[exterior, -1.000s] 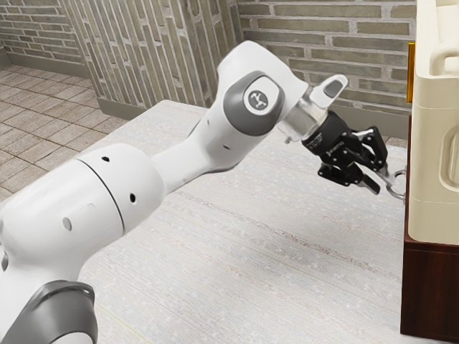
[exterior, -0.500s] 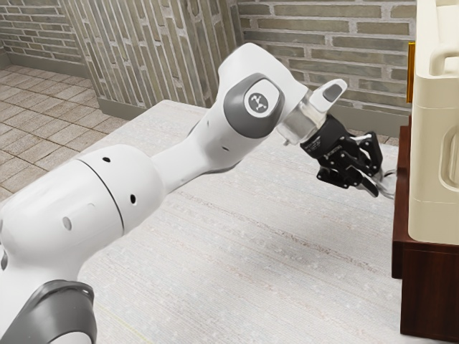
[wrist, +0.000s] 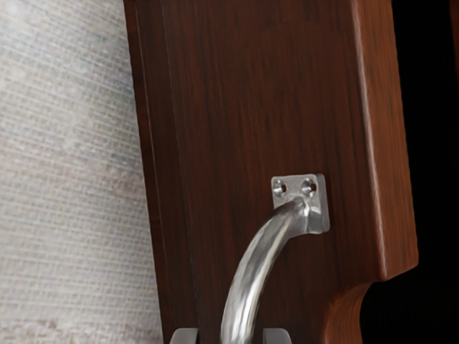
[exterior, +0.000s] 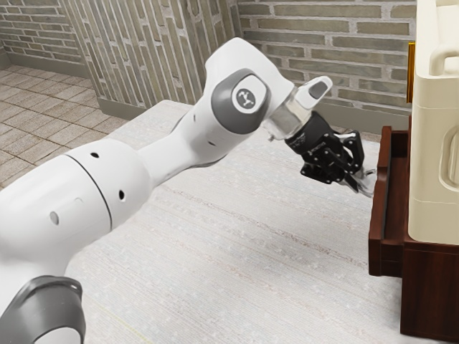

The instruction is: Pull the drawer handle with one arm to open the drawer

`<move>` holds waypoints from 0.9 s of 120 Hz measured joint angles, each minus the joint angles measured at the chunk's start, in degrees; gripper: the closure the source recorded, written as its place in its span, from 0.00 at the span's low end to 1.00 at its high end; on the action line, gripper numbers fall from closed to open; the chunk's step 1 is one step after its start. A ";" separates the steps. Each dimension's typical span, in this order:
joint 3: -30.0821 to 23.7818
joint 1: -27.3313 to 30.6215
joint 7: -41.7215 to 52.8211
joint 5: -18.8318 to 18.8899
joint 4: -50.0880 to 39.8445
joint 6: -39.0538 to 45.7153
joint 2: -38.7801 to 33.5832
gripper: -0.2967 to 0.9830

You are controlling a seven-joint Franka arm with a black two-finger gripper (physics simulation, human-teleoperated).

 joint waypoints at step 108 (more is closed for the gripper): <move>2.50 0.20 0.04 4.87 -5.11 -0.17 -4.00 0.73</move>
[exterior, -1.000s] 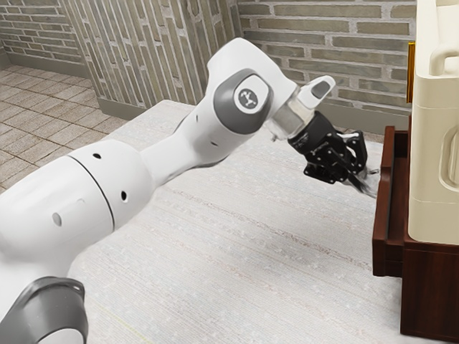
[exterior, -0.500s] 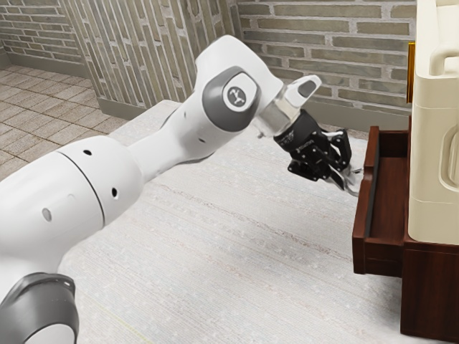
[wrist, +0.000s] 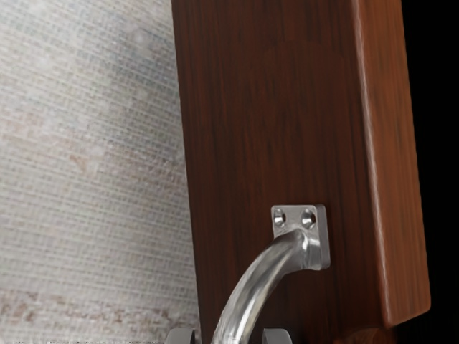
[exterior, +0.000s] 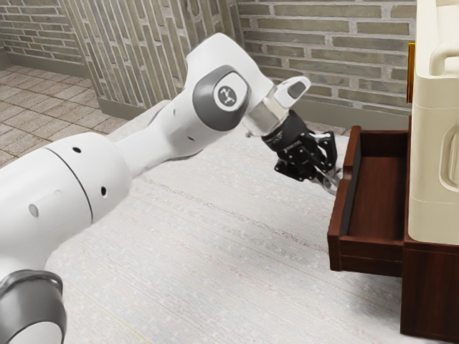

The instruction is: Pull the drawer handle with one arm to open the drawer

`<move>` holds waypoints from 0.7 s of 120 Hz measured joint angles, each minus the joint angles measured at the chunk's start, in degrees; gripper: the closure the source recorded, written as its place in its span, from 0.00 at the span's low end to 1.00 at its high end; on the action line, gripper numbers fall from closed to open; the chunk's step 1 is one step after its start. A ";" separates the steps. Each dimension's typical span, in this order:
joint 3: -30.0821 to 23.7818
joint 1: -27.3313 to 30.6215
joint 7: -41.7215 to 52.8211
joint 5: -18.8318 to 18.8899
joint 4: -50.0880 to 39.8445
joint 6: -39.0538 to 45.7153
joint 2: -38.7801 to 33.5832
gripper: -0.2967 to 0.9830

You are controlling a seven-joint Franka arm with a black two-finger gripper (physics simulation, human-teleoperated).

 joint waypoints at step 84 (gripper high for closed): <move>0.07 0.95 0.14 3.43 -4.72 -0.11 -3.78 0.74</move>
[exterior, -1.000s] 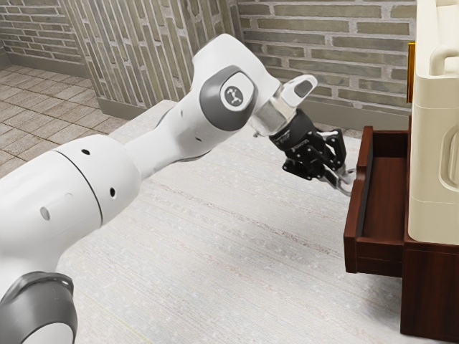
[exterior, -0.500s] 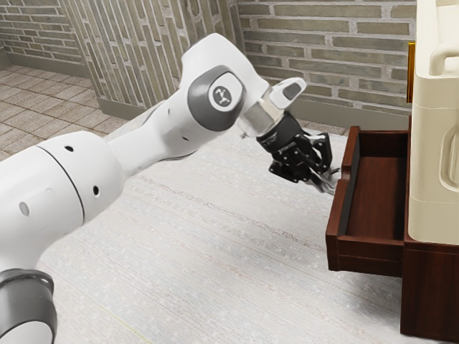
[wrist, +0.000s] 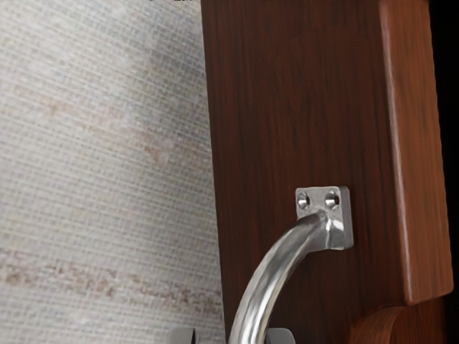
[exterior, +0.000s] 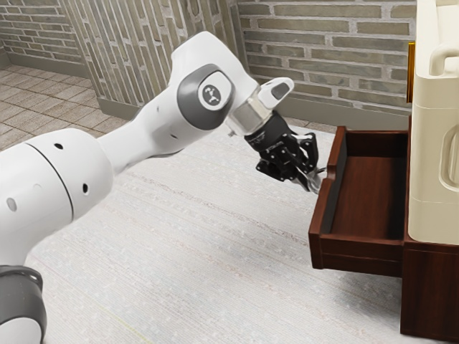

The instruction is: Pull the drawer handle with one arm to open the drawer

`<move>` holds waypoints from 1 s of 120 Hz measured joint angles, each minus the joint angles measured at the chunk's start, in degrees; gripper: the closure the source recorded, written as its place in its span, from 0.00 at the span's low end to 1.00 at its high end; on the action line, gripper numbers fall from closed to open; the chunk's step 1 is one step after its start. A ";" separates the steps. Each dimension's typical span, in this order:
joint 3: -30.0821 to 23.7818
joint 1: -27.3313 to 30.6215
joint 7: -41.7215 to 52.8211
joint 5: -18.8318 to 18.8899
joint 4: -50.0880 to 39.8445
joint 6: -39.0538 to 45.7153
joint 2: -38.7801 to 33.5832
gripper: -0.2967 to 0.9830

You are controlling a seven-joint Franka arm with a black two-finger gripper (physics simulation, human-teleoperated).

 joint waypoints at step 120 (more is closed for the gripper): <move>4.31 2.27 -0.48 4.24 -2.42 -4.80 -11.41 0.51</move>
